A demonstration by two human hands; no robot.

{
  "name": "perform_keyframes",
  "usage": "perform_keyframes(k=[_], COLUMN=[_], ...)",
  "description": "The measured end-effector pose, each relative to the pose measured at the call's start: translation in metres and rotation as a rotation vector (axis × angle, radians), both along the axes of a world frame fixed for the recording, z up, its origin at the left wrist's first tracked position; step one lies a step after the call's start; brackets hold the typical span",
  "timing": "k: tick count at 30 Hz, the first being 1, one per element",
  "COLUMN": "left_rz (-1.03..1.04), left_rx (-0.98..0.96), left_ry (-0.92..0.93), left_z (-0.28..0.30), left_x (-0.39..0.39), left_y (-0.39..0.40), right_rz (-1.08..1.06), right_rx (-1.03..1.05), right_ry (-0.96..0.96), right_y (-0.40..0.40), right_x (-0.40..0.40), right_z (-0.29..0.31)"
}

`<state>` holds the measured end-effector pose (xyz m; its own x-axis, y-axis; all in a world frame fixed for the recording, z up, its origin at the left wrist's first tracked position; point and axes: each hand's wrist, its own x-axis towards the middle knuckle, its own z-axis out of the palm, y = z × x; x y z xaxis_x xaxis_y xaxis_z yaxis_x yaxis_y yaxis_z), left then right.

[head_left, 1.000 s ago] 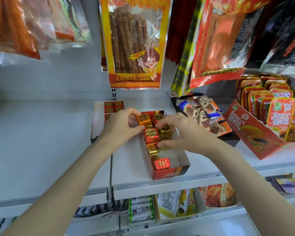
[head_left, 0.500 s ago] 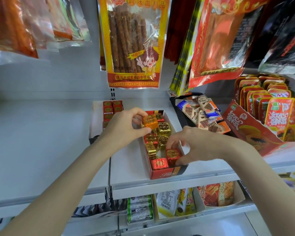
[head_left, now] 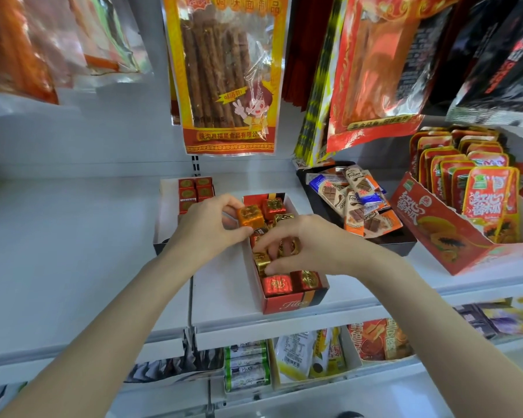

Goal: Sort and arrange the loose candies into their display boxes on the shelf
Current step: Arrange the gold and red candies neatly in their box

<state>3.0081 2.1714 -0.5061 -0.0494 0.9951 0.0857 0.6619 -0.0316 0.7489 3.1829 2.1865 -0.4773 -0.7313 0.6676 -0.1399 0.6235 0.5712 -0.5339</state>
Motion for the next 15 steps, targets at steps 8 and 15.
perform_keyframes(k=[8, 15], left_rz=[-0.022, -0.039], left_rx=[0.036, 0.053], left_ry=[0.056, 0.210], left_z=[-0.004, -0.010], left_x=[-0.002, 0.004], left_y=[0.005, 0.018], right_rz=[0.030, 0.026], right_rx=[0.089, -0.016], right_ry=[-0.040, 0.056], right_y=[-0.001, 0.001], right_x=[-0.007, -0.002], right_z=[-0.006, -0.008])
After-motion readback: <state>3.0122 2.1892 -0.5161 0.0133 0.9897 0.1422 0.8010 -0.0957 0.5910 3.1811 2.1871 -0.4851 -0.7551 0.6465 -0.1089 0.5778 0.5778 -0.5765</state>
